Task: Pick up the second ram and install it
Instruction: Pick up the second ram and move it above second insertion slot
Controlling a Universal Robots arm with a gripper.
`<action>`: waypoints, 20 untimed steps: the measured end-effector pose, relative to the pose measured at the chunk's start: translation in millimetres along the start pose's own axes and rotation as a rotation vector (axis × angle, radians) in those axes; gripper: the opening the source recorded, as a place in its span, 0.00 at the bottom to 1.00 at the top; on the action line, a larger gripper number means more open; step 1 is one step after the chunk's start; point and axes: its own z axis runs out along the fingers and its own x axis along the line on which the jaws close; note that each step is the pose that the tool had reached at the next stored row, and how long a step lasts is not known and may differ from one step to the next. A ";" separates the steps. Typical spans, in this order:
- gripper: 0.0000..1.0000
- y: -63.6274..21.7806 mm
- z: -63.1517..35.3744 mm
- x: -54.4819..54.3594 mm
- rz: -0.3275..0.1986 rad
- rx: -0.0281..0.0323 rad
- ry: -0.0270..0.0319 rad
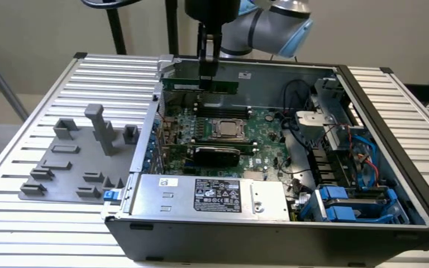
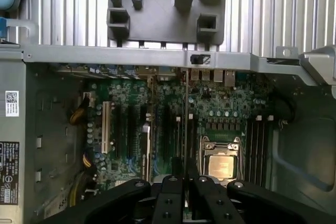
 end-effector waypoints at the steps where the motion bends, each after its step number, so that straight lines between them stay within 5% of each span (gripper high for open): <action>1: 0.13 -2.6 1.2 -2.7 0.000 0.0000 0.0000; 14: 0.13 -49.9 21.6 -16.6 0.000 0.0001 -0.0029; 17: 0.13 -58.7 25.3 -16.6 0.003 0.0001 -0.0104; 20: 0.13 -62.9 27.7 -16.6 0.006 0.0003 -0.0273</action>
